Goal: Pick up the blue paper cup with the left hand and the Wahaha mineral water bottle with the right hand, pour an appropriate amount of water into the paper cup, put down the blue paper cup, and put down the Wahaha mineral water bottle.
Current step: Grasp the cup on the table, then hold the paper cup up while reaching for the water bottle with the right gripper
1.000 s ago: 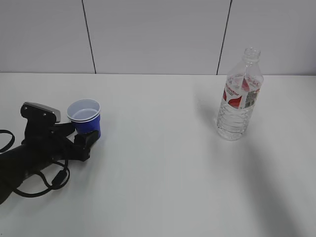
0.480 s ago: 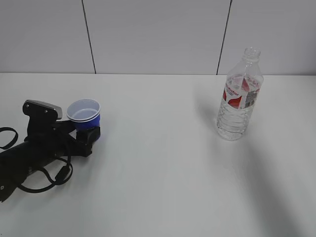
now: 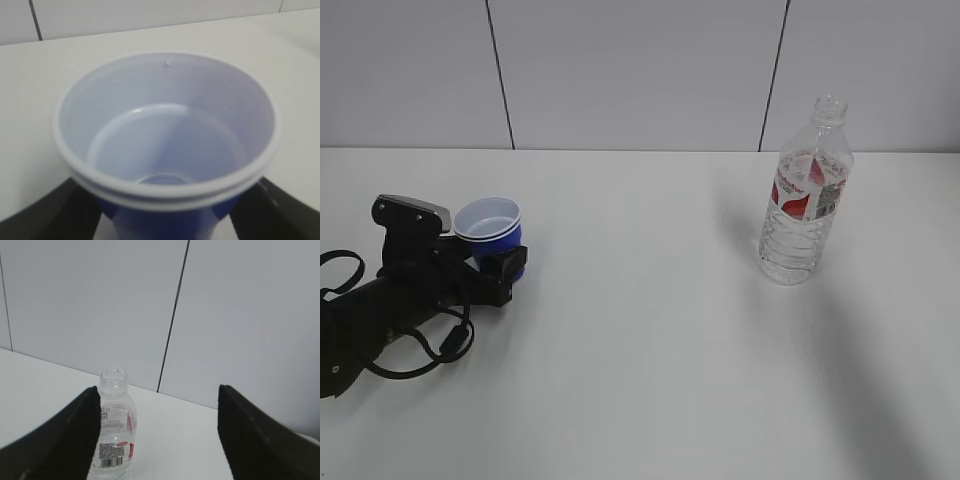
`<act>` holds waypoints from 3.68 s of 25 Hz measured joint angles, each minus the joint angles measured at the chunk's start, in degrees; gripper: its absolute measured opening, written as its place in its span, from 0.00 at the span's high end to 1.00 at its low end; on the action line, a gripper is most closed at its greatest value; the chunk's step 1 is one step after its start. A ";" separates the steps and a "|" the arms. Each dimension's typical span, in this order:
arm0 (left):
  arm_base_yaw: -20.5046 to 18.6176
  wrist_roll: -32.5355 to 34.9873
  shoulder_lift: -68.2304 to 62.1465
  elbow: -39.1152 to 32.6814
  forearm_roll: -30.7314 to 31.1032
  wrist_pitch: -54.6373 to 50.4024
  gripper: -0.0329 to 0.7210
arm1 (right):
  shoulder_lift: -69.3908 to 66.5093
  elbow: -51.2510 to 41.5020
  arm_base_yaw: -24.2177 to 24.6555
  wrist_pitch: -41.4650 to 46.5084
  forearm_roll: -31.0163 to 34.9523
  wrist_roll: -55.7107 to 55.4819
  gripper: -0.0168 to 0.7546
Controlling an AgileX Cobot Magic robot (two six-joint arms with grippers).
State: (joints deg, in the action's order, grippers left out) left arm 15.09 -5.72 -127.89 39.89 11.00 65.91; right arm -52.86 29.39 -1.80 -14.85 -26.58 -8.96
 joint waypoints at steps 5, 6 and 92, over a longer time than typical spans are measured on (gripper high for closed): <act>0.00 0.00 -0.48 0.03 0.00 0.00 0.22 | 0.00 0.00 0.00 0.00 -0.10 0.00 0.27; 0.00 0.00 -0.48 0.03 0.00 0.00 0.24 | 0.00 0.00 0.00 0.00 -0.10 0.00 0.27; 0.09 -17.79 62.97 -18.27 24.79 -30.97 0.39 | -22.13 0.58 0.00 -18.72 -4.51 -12.99 0.27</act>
State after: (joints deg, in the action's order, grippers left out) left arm 15.18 -23.51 -64.92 21.62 35.79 34.94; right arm -74.99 29.98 -1.80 -33.57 -31.09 -21.95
